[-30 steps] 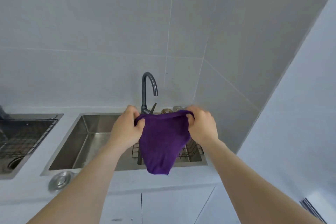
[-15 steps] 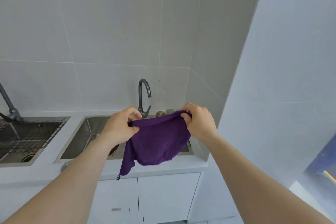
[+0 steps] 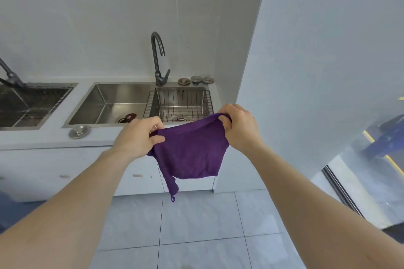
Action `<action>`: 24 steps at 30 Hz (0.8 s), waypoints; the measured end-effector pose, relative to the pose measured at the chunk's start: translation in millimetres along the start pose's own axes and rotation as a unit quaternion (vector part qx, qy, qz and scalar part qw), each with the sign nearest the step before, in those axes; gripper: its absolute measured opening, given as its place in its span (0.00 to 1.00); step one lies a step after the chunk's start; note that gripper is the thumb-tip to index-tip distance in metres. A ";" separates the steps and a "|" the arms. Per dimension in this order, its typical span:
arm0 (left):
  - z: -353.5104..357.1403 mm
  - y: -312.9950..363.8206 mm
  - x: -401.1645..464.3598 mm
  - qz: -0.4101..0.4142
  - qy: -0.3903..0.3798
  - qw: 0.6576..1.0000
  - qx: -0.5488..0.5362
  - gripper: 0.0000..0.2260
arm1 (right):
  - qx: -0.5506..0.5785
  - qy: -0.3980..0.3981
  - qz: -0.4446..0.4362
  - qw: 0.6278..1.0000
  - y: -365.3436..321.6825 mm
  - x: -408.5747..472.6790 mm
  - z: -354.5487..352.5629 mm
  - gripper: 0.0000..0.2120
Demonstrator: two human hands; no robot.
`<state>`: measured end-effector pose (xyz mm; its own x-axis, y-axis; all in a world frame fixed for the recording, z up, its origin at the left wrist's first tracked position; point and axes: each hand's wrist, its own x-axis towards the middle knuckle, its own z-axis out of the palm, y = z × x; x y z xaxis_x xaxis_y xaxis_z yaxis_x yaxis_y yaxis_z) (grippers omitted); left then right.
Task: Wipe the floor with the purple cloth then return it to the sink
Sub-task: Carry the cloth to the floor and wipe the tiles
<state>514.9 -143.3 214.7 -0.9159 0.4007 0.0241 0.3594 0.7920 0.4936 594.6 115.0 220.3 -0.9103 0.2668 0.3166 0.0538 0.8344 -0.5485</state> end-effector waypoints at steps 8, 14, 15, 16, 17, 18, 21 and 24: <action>96.8 -37.0 -47.3 -0.063 -0.106 0.992 -0.015 0.10 | -0.009 -0.093 0.106 0.990 58.5 -82.4 67.2 0.08; 180.9 -102.5 -62.4 -0.093 -0.172 0.980 -0.029 0.11 | -0.034 -0.154 0.152 0.976 98.4 -141.9 155.8 0.08; 196.2 -115.9 -65.6 -0.099 -0.182 0.978 -0.033 0.11 | -0.038 -0.164 0.162 0.972 104.4 -153.0 172.3 0.08; 210.3 -127.9 -68.2 -0.102 -0.188 0.976 -0.036 0.11 | -0.040 -0.172 0.171 0.969 110.2 -162.9 186.9 0.08; 226.7 -142.1 -70.9 -0.104 -0.197 0.974 -0.039 0.11 | -0.040 -0.179 0.180 0.967 116.4 -174.0 204.9 0.08; 244.0 -157.1 -74.2 -0.105 -0.205 0.972 -0.042 0.11 | -0.038 -0.182 0.187 0.965 123.0 -185.4 223.5 0.08; 297.5 -201.7 -87.4 -0.115 -0.232 0.965 -0.048 0.11 | -0.039 -0.199 0.212 0.956 142.9 -221.5 276.9 0.08; 357.1 -246.9 -104.6 -0.128 -0.260 0.956 -0.043 0.12 | -0.044 -0.214 0.243 0.945 167.5 -262.0 336.1 0.08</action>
<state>585.8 -216.2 -220.2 -0.7515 0.3911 -0.5313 0.0990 0.8631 0.4953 704.1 22.8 -214.6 -0.8505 0.4254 -0.3092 0.5257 0.7047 -0.4765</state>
